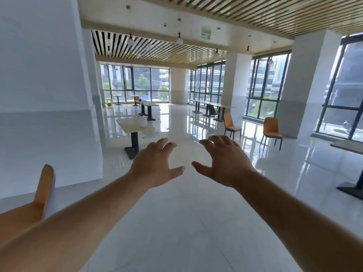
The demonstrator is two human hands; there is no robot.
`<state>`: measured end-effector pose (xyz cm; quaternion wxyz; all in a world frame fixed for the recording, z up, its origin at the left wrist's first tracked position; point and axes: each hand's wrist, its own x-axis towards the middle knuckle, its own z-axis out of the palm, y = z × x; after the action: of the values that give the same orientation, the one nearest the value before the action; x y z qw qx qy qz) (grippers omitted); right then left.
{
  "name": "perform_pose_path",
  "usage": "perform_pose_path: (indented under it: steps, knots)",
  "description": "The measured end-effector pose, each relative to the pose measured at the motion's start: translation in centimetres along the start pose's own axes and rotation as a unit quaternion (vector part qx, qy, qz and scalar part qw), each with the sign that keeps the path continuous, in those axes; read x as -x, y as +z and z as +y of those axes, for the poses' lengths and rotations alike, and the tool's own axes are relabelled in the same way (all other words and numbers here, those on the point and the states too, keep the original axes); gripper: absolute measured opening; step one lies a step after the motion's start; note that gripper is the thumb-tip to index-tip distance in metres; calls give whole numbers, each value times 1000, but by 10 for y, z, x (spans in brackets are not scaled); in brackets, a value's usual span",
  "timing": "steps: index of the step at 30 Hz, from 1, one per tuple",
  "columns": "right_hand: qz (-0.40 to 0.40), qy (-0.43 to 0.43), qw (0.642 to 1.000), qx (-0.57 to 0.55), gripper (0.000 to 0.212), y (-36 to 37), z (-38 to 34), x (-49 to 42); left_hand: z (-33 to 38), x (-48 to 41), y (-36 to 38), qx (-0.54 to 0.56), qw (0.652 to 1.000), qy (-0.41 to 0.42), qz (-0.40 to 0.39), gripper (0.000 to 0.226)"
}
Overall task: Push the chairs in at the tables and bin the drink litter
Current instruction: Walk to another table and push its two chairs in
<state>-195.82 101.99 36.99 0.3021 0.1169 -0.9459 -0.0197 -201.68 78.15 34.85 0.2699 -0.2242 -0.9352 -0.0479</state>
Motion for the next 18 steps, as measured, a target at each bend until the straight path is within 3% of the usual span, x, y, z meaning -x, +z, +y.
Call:
perform_pose_path:
  steps: [7,14,18]
  knots:
    - [-35,-82,992,-94,87,159,9,-191,-113,-110,78,-31,986,-156,-39,87]
    - [-34,-191,966,-174,85,293,-79,-361,-267,-161,142,-127,956,-260,-46,87]
    - [-44,-232,955,-178,85,373,-132,-444,-370,-181,204,-122,938,-315,-74,89]
